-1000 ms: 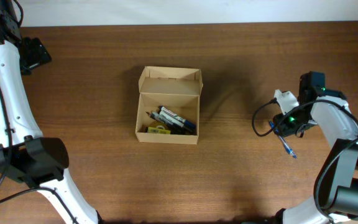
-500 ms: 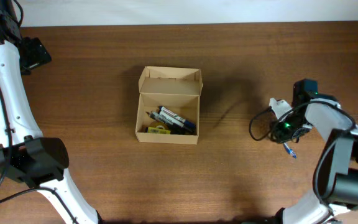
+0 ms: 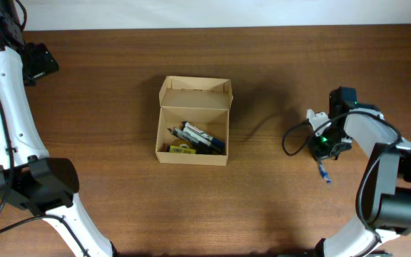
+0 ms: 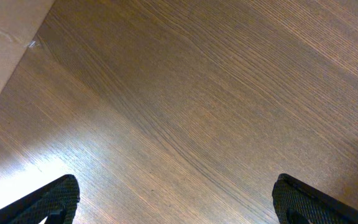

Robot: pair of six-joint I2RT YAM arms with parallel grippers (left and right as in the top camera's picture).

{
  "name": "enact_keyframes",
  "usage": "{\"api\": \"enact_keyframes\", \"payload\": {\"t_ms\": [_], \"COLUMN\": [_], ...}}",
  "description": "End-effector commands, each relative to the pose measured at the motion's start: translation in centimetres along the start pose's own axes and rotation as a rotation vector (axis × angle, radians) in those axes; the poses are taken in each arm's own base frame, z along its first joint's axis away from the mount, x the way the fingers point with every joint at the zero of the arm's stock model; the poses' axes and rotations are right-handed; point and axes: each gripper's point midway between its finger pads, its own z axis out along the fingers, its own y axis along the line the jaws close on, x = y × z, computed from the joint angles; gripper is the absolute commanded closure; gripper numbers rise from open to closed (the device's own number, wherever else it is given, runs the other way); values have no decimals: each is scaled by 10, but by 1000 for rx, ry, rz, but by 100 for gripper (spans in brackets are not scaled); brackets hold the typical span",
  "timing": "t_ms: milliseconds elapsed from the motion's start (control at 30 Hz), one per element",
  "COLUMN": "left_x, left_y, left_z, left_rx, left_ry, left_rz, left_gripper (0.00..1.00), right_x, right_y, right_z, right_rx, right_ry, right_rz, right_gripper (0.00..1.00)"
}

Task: Pack container
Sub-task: 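Move the right gripper to the blue pen and grasp it, then carry the blue pen into the box and release it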

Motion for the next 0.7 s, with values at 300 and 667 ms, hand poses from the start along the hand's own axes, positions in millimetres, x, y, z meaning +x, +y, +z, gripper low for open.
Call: {"api": "enact_keyframes", "payload": {"t_ms": [300, 667], "left_x": [1, 1], "left_y": [0, 0], "left_z": [4, 5], "left_rx": [-7, -7], "left_ry": [11, 11], "left_rz": [14, 13], "left_gripper": [0, 0], "right_x": [-122, -148], "right_y": [63, 243], "right_z": [-158, -257], "right_rx": [-214, -6], "right_ry": [-304, -507], "right_rz": [-5, -831], "right_gripper": [96, 96]}}
